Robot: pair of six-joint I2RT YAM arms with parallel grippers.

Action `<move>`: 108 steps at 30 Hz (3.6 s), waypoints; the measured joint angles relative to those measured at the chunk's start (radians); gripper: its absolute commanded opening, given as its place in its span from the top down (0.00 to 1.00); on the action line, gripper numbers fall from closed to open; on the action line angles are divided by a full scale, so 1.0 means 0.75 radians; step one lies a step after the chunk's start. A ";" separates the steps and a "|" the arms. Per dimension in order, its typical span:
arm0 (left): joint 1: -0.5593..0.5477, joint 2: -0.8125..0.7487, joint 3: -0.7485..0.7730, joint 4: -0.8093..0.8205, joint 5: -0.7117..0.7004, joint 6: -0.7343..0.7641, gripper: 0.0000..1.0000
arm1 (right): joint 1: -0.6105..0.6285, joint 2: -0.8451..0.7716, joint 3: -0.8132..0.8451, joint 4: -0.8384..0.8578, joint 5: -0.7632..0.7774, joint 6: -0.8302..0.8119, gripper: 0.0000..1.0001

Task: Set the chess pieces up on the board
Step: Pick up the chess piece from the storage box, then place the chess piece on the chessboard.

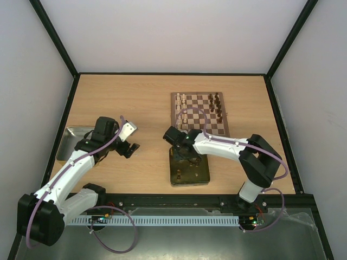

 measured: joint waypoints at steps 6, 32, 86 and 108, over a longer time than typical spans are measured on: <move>0.000 0.000 0.000 0.000 0.000 0.000 0.01 | -0.002 0.000 0.221 -0.125 0.062 -0.047 0.89; -0.002 -0.014 -0.007 0.001 0.001 0.000 0.01 | -0.328 0.224 0.479 -0.254 0.086 -0.226 0.89; -0.002 -0.038 -0.009 0.001 0.002 0.001 0.01 | -0.392 0.395 0.617 -0.230 0.048 -0.250 0.85; -0.002 -0.037 -0.010 0.001 0.001 0.001 0.01 | -0.396 0.175 0.514 -0.230 0.067 -0.234 0.82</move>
